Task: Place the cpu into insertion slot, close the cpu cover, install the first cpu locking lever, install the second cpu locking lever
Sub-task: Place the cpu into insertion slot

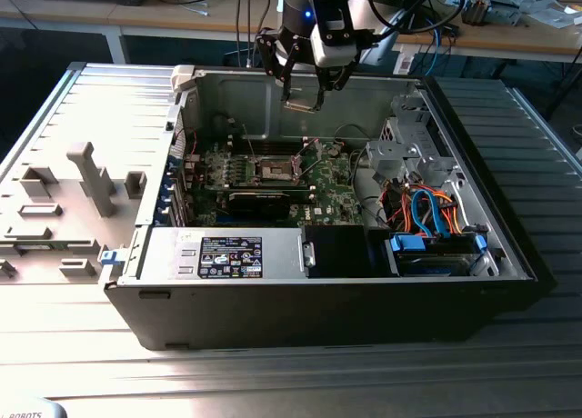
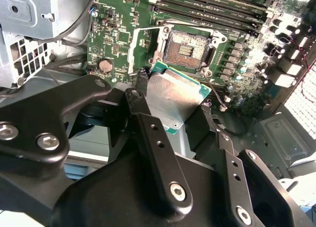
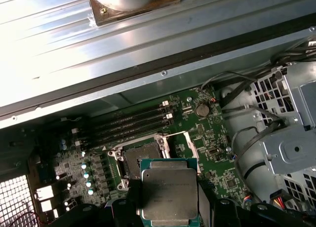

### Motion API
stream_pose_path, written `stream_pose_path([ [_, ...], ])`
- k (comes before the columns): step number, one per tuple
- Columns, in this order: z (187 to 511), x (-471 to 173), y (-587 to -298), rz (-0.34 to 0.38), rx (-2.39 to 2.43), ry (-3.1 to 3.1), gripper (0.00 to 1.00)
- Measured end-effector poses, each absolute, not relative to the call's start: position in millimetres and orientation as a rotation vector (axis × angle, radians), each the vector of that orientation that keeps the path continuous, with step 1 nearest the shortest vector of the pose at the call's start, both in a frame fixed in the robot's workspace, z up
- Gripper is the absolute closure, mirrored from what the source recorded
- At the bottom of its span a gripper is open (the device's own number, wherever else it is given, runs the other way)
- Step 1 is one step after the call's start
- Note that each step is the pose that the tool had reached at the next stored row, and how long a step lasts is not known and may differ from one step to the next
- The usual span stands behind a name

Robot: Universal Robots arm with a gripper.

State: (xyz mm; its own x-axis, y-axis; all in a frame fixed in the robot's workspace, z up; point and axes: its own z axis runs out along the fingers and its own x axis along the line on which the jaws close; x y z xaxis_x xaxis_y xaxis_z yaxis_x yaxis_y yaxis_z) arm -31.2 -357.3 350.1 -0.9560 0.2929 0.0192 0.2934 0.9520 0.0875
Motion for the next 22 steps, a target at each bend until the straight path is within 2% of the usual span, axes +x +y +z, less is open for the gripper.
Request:
stream_pose_path([
  [22,349.9,-31.2,-357.1,-0.14,-0.513,-3.092,0.45],
])
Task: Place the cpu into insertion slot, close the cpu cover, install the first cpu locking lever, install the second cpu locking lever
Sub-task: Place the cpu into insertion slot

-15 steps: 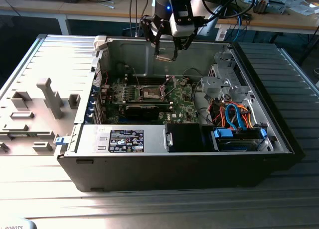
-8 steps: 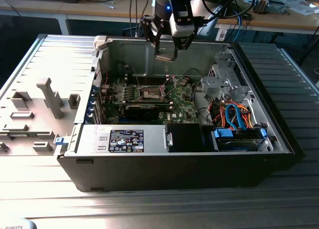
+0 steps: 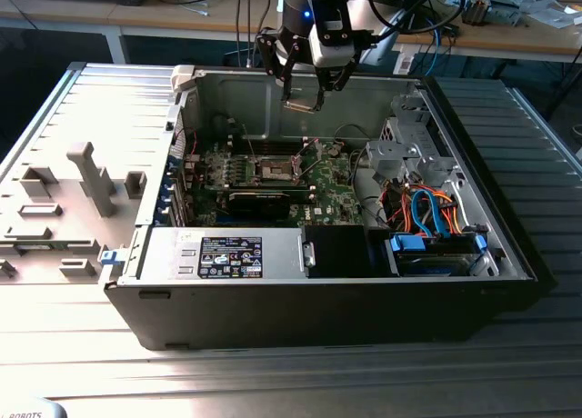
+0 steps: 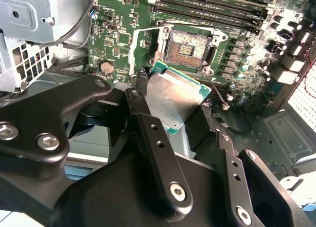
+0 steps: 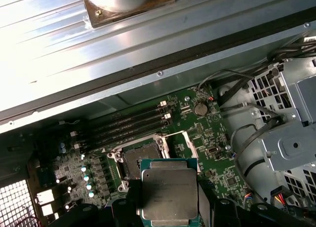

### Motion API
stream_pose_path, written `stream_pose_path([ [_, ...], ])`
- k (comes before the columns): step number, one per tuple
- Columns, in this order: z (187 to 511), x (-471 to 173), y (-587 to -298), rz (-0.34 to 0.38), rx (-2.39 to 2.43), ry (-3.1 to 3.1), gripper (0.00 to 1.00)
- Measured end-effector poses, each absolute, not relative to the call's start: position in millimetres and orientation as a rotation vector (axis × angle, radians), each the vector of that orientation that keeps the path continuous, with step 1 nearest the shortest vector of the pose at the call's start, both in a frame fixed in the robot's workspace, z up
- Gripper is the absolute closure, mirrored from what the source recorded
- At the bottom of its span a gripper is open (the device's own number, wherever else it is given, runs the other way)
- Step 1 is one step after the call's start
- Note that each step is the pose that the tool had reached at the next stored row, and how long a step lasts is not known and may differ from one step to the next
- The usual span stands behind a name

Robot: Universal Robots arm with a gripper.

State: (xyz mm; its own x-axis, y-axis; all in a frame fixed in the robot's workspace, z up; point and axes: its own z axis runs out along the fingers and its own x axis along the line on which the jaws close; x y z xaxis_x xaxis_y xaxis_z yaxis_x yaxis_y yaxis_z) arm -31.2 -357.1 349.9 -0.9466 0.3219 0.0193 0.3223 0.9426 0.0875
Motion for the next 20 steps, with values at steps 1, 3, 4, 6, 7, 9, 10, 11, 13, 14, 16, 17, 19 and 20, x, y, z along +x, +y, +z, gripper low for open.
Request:
stream_pose_path([
  [1,349.9,-31.2,-357.1,-0.14,-0.513,-3.091,0.45],
  [3,349.9,-31.2,-357.1,-0.14,-0.514,-3.091,0.45],
  [4,349.9,-31.2,-357.1,-0.14,-0.515,-3.091,0.45],
  [6,349.9,-31.2,-357.1,-0.14,-0.517,-3.091,0.45],
  [7,349.9,-31.2,-357.1,-0.14,-0.517,-3.091,0.45],
  [9,349.9,-31.2,-357.1,-0.14,-0.518,-3.091,0.45],
  [10,349.9,-31.2,-357.1,-0.14,-0.519,-3.091,0.45],
  [11,349.9,-31.2,-357.1,-0.14,-0.519,-3.091,0.45],
  [13,349.9,-31.2,-357.1,-0.14,-0.521,-3.09,0.45],
  [14,349.9,-31.2,-357.1,-0.141,-0.521,-3.09,0.45],
  [16,349.9,-31.2,-357.1,-0.14,-0.523,-3.09,0.45],
  [17,349.9,-31.2,-357.1,-0.141,-0.524,-3.09,0.45],
  [19,349.9,-31.2,-357.1,-0.14,-0.526,-3.09,0.45],
  [20,349.9,-31.2,-357.1,-0.141,-0.528,-3.089,0.45],
])
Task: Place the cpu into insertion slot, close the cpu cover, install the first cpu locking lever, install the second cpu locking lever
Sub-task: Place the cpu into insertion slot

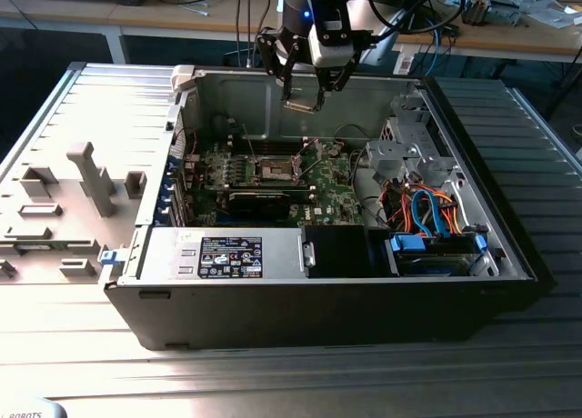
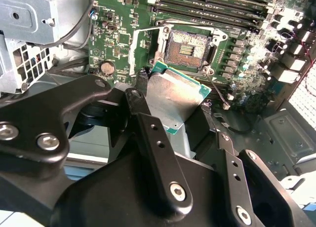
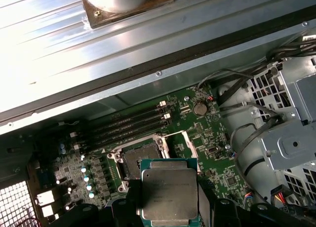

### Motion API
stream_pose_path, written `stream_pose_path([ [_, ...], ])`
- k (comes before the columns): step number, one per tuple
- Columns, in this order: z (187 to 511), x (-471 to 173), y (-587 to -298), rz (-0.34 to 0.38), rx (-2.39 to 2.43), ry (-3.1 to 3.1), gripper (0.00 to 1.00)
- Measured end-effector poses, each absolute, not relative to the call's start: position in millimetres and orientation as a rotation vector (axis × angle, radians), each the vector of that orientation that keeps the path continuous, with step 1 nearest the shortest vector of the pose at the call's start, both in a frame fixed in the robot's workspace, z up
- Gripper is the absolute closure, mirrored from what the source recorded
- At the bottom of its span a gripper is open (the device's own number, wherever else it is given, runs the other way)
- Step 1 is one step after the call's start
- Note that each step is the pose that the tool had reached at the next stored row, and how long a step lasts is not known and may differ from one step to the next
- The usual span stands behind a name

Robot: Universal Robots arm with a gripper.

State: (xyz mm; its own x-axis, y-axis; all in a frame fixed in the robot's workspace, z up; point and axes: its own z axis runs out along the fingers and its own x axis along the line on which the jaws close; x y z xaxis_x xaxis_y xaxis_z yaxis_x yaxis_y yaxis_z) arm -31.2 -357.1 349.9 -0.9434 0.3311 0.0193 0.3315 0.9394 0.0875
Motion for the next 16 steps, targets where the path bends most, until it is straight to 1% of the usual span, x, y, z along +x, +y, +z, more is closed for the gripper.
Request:
stream_pose_path([
  [16,349.9,-31.2,-357.1,-0.141,-0.575,-3.082,0.45],
])
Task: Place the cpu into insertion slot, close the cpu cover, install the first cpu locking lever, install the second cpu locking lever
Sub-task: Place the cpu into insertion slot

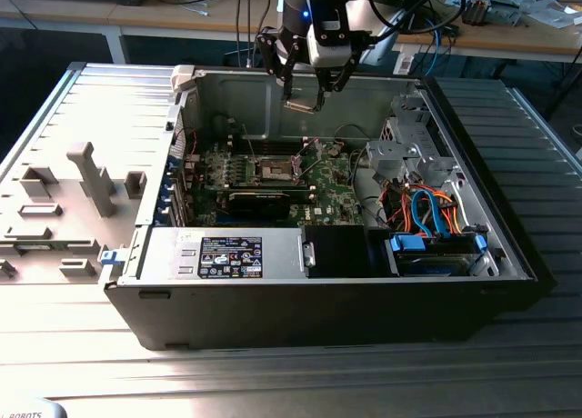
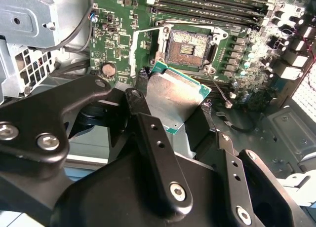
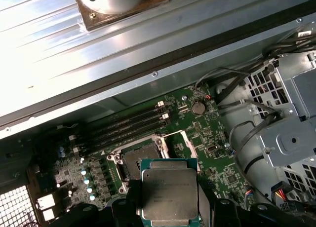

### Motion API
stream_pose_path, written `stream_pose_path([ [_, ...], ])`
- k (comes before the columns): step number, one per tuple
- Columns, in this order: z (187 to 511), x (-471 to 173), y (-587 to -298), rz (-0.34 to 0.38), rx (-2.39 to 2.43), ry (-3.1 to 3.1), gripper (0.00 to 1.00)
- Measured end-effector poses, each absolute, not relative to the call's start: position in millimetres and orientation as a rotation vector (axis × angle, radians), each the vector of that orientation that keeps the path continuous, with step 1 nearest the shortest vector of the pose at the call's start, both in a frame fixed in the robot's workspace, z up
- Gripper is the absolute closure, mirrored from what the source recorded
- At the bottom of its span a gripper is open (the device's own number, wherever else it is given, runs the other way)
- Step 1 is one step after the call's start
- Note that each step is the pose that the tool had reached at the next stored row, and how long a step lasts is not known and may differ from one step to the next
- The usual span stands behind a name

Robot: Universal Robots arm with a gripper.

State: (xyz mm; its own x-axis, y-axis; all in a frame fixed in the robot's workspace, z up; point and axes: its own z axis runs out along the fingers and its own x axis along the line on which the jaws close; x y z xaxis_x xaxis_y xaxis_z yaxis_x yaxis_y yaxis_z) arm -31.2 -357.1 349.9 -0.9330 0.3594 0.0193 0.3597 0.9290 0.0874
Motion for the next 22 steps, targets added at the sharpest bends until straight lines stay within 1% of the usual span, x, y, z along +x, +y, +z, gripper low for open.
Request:
stream_pose_path([
  [22,349.7,-31.2,-357.1,-0.141,-0.628,-3.073,0.45],
])
